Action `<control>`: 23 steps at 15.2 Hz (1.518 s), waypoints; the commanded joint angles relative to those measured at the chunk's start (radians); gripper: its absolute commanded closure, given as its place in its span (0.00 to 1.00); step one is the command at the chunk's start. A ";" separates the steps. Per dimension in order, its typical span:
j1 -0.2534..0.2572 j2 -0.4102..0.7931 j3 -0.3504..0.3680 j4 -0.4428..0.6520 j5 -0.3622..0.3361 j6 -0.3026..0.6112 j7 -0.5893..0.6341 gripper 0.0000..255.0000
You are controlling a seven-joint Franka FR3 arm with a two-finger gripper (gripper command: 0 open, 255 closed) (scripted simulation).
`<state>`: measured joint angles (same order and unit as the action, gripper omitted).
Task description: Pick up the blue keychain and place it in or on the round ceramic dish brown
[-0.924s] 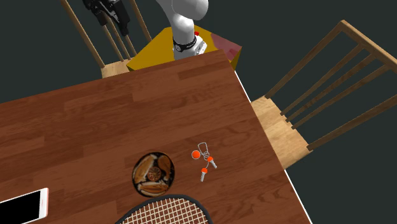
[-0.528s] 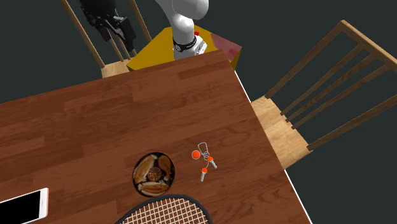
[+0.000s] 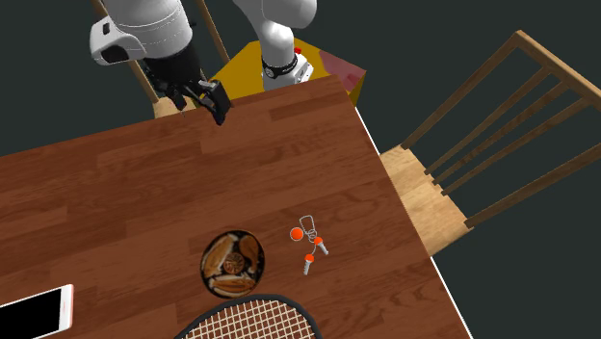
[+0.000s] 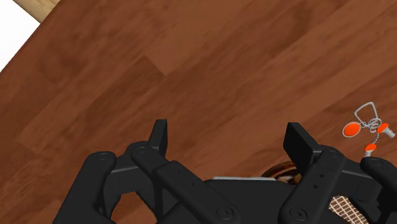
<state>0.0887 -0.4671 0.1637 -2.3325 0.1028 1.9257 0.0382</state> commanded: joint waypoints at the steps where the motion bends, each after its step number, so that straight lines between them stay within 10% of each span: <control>1: 0.014 0.056 0.029 0.025 0.001 0.030 0.015 0.00; 23: 0.219 0.800 0.246 0.587 -0.248 0.127 0.255 0.00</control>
<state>0.2911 0.2945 0.4061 -1.7852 -0.1269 2.0599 0.2830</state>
